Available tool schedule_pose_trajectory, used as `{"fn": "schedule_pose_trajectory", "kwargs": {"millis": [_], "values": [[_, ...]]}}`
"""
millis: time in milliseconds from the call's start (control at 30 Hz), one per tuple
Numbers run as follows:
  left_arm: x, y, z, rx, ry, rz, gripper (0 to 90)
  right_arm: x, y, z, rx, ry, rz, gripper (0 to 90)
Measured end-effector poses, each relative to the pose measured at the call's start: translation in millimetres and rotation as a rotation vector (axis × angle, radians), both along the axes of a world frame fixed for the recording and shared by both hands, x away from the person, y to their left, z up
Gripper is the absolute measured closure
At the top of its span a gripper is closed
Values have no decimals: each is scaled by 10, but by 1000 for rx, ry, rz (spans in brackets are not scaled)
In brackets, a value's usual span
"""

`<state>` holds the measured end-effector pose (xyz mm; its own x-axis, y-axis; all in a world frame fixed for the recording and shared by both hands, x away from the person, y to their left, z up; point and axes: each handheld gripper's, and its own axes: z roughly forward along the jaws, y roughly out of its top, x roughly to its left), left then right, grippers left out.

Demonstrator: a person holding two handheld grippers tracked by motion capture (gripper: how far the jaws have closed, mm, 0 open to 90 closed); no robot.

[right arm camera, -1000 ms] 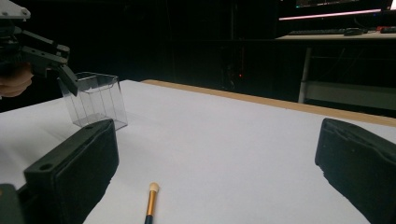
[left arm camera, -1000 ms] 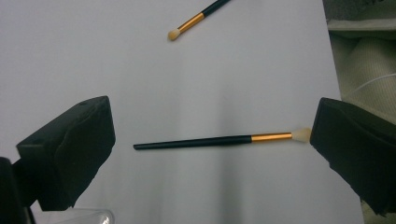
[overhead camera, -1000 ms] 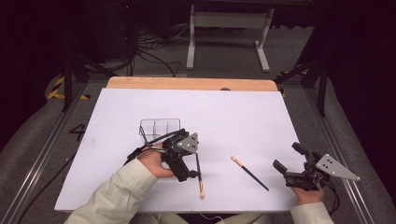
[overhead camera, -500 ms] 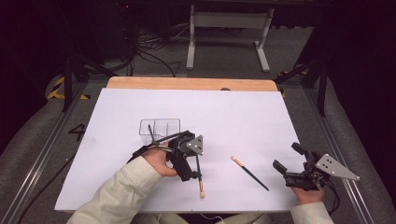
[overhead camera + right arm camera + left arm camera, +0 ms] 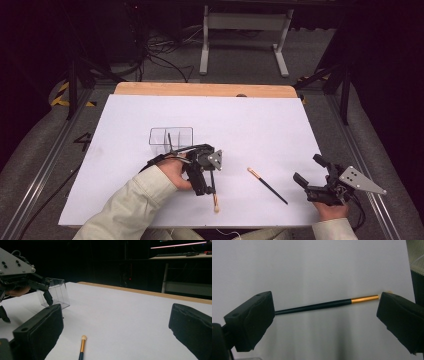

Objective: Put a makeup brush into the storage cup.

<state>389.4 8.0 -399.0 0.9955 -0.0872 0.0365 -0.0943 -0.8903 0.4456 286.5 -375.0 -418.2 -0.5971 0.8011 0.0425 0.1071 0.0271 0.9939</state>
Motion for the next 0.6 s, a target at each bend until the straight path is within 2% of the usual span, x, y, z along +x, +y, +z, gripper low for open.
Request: {"fn": "schedule_pose_trajectory", "kwargs": {"millis": [133,233,600], "values": [[2,-24,-32,1,8,-20,27,-16,-16,-4,2,0,-4,3],[-6,-62,-52,10,5,-54,27,-44,-26,-6,8,4,-8,3],[19,-148,-145,40,22,-79,27,-114,-86,-8,7,0,-28,3]]}}
